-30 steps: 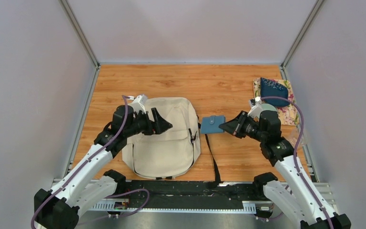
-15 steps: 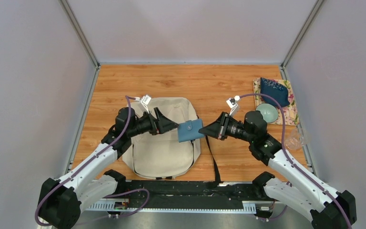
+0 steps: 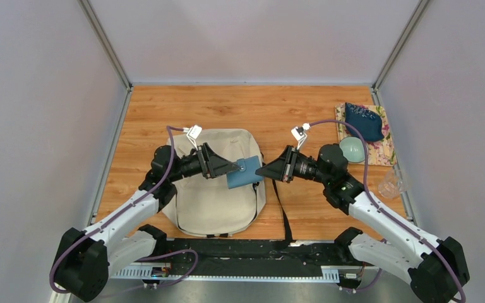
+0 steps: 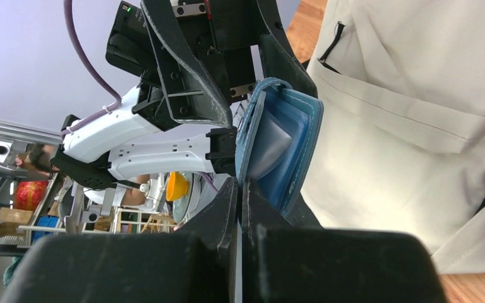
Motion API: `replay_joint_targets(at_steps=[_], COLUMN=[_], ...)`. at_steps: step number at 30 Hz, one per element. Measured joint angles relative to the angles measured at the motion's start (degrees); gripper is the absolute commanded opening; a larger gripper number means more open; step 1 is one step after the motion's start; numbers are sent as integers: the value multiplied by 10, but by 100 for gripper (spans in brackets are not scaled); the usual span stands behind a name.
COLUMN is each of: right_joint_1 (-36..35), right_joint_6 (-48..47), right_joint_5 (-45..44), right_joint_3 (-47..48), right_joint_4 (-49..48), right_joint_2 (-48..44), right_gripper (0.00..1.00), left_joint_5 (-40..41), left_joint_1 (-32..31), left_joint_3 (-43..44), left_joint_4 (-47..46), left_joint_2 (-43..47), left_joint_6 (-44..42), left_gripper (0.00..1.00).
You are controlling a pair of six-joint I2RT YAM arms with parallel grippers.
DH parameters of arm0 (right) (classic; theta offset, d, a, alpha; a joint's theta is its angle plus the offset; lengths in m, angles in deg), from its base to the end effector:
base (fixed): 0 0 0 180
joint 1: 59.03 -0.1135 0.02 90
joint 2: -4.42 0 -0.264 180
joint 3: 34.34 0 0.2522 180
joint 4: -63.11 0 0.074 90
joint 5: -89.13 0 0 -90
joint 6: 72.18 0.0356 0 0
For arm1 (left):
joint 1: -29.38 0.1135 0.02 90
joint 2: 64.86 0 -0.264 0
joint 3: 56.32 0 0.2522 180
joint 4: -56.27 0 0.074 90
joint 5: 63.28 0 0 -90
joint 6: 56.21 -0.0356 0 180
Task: Pack the student bag
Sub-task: Pick up the personal item from the center of the board.
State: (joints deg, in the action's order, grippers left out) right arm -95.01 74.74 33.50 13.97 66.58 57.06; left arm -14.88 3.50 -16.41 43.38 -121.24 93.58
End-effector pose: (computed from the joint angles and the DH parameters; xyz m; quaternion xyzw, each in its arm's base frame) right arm 0.1611 0.1418 0.2903 -0.0602 0.7432 0.6086 0.2713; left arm 0.1841 -0.1156 0.2556 0.0339 0.7226 -0.6250 0.2934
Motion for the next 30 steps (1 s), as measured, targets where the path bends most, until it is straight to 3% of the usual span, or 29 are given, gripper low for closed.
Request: replay_joint_targets(at_steps=[4,5,6,7,9,10,18,23,30], right_joint_1=[0,0,0,0,0,0,-4,-59,-177], right_joint_6=[4,4,3,0,-7,-18,-45,-5,26], right_joint_5=[13,15,17,16,8,-2,-156,-210,-266], right_joint_3=[0,0,0,1,5,10,15,-43,-66], right_joint_4=[-21,-21,-20,-12,17,40,198,164,62], right_joint_2=[17,19,21,23,23,23,-85,-126,-23], right_gripper=[0,4,20,52,81,85,87,88,89], left_joint_5=[-16,-18,-19,-21,-23,-23,47,108,154], left_joint_1=[0,0,0,0,0,0,0,0,0], left_joint_3=[-6,-7,-8,-9,-9,-9,-12,-24,-67], left_joint_4=[-30,-33,-35,-37,-43,-42,33,35,0], left_joint_2=[0,0,0,0,2,2,70,118,127], left_joint_6=[12,14,16,17,15,14,-24,-24,23], left_gripper=[34,12,5,1,0,0,0,0,0])
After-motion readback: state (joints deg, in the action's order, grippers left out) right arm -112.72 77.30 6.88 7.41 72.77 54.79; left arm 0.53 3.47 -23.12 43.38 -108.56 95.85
